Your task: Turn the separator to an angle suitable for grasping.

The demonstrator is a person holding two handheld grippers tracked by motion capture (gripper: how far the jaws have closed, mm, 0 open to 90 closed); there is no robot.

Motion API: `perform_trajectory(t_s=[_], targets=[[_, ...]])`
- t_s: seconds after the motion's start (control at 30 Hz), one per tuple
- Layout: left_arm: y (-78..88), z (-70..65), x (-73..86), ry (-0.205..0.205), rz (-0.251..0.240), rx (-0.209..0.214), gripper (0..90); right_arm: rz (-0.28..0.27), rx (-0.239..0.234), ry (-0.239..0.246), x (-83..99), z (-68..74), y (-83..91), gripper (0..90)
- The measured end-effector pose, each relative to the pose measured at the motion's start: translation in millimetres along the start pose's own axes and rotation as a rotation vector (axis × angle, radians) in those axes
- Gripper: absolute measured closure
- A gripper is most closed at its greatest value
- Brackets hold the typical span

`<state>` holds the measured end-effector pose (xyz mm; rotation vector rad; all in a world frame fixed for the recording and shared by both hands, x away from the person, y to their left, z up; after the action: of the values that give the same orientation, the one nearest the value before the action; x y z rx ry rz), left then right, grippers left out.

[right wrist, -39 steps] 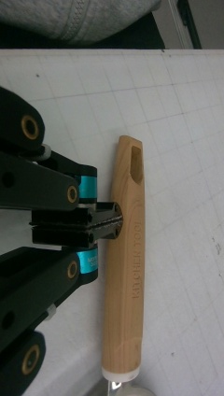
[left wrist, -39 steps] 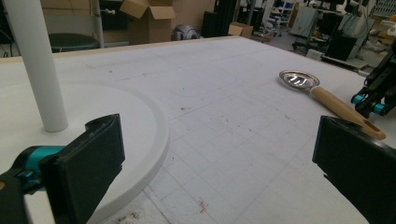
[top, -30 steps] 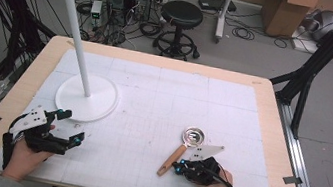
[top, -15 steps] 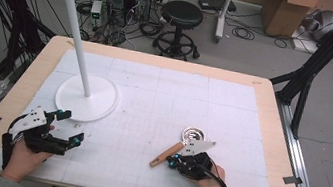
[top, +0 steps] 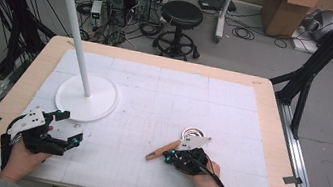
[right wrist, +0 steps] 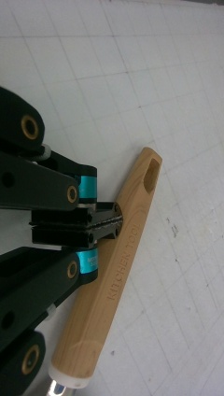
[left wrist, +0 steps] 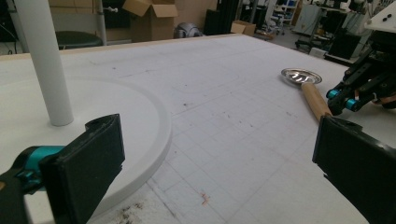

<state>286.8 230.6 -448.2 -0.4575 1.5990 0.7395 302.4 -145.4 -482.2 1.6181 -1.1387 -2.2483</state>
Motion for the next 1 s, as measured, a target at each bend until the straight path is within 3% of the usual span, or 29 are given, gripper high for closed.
perform_trajectory(t_s=[0.67,1.0], targets=[[3.4,0.6,1.0,0.0,0.004,-0.003,2.7,-0.007,0.046,-0.036,-17.9,-6.1,-19.9,90.0],[3.0,0.2,1.0,0.002,0.003,-0.002,2.7,-0.01,0.076,-0.031,-25.2,-6.9,-28.4,90.0]])
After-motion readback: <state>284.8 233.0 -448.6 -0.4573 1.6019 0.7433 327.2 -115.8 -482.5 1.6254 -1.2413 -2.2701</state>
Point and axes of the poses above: each handheld gripper's, and its own axes: y roughly backward along the jaws, x roughly out of its underside, z roughly to its left, the point moved 5 cm from there along -y, roughly forward along the jaws, and after that the axes turned 5 degrees about -y, right-handed, at the moved point
